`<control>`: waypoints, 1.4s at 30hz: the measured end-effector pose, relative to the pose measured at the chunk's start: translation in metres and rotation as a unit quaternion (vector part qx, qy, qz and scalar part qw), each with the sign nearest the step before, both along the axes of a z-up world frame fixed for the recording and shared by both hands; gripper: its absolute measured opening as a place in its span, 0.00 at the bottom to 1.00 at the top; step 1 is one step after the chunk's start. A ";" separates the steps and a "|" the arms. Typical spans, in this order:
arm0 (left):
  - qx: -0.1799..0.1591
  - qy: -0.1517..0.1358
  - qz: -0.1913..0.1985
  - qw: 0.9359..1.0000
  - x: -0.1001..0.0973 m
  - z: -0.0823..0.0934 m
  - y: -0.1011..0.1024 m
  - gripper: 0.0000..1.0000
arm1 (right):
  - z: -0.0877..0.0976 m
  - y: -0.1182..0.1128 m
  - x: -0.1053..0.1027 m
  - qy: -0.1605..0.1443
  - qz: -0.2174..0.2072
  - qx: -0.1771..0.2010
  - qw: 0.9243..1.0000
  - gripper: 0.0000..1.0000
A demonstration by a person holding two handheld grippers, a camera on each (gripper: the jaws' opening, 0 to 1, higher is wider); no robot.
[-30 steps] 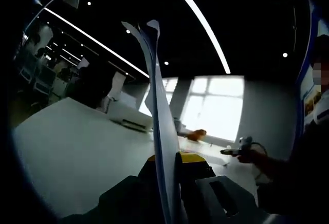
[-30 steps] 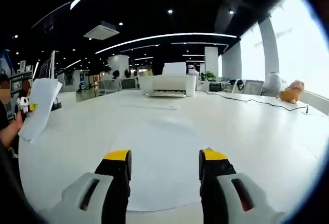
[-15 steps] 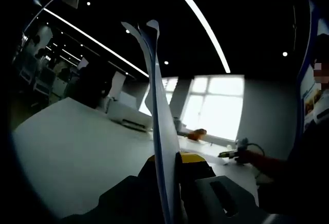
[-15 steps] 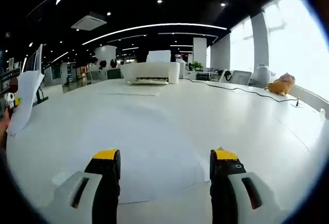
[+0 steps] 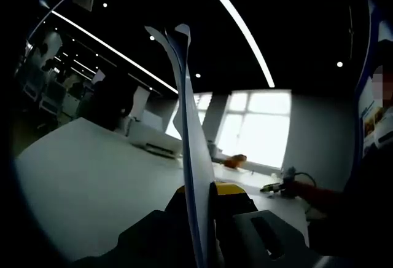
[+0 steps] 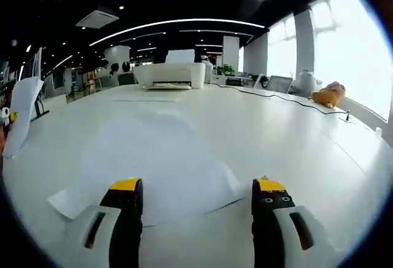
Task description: Organize the stack of printing papers by aligning and flattening the scattered papers on the table
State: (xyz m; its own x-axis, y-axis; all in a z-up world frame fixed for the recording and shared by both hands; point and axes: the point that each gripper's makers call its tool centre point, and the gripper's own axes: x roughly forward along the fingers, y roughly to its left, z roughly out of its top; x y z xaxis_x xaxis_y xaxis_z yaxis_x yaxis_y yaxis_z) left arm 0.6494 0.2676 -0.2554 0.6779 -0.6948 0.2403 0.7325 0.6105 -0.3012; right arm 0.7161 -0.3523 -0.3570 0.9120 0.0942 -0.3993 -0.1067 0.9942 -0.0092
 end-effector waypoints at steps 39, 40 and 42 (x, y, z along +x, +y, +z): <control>-0.002 -0.003 -0.002 1.000 -0.001 0.001 -0.001 0.06 | -0.001 0.024 -0.003 -0.002 0.043 0.044 0.998 0.03; -0.002 -0.003 -0.002 1.000 -0.001 0.001 -0.001 0.06 | -0.001 0.025 -0.003 -0.002 0.044 0.043 0.998 0.03; -0.002 -0.003 -0.002 1.000 -0.001 0.001 -0.001 0.06 | 0.000 0.027 -0.004 -0.002 0.045 0.037 0.998 0.01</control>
State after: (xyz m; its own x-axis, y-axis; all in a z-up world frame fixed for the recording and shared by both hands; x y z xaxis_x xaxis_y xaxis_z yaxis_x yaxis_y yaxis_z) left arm 0.6482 0.2666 -0.2540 0.6735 -0.6966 0.2474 0.7369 0.6062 -0.2992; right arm 0.7126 -0.3257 -0.3572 0.9001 0.2060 -0.3838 -0.1967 0.9784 0.0638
